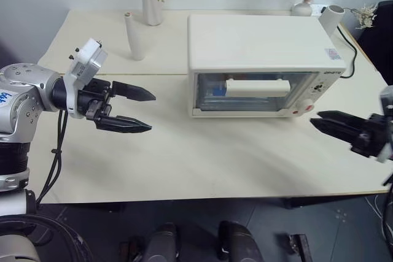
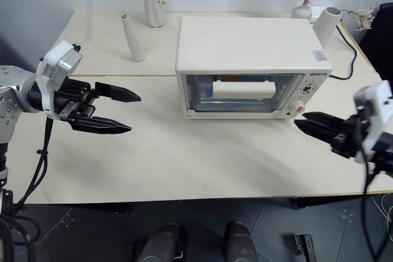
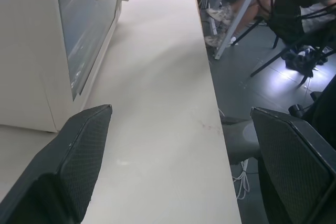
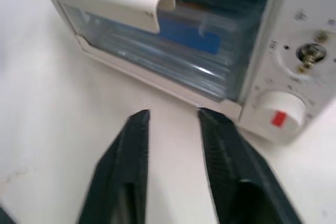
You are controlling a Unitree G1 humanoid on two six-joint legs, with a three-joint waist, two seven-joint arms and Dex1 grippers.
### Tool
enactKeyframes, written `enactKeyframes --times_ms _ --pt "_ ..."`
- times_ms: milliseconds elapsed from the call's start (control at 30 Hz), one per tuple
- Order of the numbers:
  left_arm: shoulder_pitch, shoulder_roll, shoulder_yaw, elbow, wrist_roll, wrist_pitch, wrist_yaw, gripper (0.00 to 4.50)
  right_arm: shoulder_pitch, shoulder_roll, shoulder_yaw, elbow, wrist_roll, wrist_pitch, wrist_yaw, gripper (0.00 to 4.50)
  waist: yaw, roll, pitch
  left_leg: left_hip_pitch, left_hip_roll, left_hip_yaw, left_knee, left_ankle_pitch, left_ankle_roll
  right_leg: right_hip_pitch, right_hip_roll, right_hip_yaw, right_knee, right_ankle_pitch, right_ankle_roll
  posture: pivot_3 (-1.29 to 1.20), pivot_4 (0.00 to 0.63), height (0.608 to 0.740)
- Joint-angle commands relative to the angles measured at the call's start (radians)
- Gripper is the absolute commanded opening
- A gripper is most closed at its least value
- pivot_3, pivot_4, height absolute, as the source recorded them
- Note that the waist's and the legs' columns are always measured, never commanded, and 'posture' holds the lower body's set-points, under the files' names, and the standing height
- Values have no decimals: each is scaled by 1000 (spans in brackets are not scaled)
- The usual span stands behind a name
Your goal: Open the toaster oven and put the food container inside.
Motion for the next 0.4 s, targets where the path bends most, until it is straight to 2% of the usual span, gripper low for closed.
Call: enactKeyframes --times_ms 33,200,400 --pt "8 34 42 -14 -2 -12 -5 4500 45 -101 -121 67 -33 -21 187 2852 -1 0 0 0 0 0 0 0 0 0 0 0 0 0 0 0 150 740" --pt "22 62 61 1 7 -27 -5 4500 90 -216 -177 233 -170 -120 378 4467 -3 -1 0 1 1 1 0 0 0 0 1 1 0 0 0 0 150 740" --pt "16 72 62 4 1 -27 -4 4500 48 -226 -148 299 -231 -189 439 4467 -3 -1 0 1 1 2 0 0 0 0 1 1 0 0 0 0 150 740"
